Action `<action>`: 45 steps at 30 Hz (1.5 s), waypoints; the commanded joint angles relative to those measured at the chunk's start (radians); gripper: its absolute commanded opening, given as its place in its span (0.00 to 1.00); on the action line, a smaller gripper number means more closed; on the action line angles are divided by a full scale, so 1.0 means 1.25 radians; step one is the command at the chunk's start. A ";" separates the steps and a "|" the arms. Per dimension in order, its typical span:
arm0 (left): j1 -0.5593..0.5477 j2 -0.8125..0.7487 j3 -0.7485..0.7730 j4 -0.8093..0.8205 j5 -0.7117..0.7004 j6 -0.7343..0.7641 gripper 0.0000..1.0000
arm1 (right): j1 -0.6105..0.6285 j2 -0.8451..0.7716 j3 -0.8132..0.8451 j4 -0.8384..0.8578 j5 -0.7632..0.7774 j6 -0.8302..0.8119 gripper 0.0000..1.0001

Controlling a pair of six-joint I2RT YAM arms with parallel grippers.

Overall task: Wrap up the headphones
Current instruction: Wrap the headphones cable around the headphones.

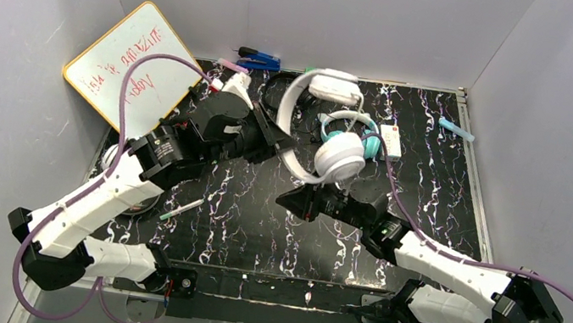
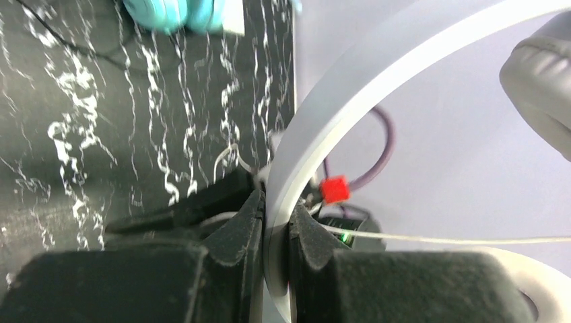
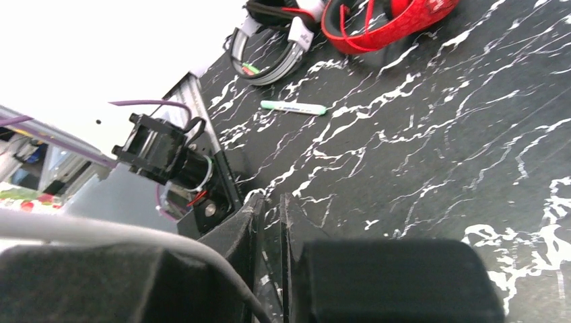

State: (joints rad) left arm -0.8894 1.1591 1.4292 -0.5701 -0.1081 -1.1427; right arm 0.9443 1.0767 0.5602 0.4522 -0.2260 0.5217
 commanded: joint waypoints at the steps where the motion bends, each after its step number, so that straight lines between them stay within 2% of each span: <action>1: 0.002 0.019 0.108 -0.019 -0.254 -0.065 0.00 | 0.027 -0.008 -0.009 0.041 -0.036 0.058 0.23; 4: 0.003 0.048 0.141 -0.050 -0.423 -0.070 0.00 | 0.067 -0.016 -0.017 0.029 -0.006 0.071 0.22; 7: 0.005 0.066 0.156 -0.067 -0.573 -0.064 0.00 | 0.112 -0.006 -0.010 -0.007 0.029 0.076 0.16; 11: 0.005 0.085 0.166 -0.051 -0.733 0.033 0.00 | 0.165 0.003 0.008 -0.053 0.078 0.086 0.11; 16: 0.004 0.120 0.152 -0.015 -0.891 0.249 0.00 | 0.201 -0.004 0.067 -0.152 0.122 0.088 0.07; 20: 0.004 0.160 0.113 0.040 -0.928 0.484 0.00 | 0.202 -0.001 0.142 -0.254 0.140 0.073 0.06; 26: 0.004 0.175 0.013 0.061 -0.884 0.677 0.00 | 0.201 -0.006 0.245 -0.388 0.205 0.057 0.01; 33: 0.004 0.117 -0.117 0.059 -0.629 0.863 0.00 | 0.202 -0.001 0.381 -0.587 0.317 -0.014 0.03; 37: 0.005 0.059 -0.179 0.044 -0.509 0.889 0.00 | 0.202 -0.009 0.409 -0.644 0.371 -0.041 0.04; 41: 0.003 0.048 -0.186 -0.051 -0.371 0.888 0.00 | 0.202 -0.024 0.409 -0.671 0.427 -0.065 0.05; 45: 0.002 0.049 -0.177 -0.141 -0.289 0.883 0.00 | 0.202 -0.042 0.398 -0.702 0.510 -0.087 0.13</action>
State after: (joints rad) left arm -0.8894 1.2472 1.1973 -0.6147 -0.6220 -0.0578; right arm 1.1931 1.0752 1.0229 -0.3801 0.2657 0.4644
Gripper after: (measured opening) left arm 0.095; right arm 0.085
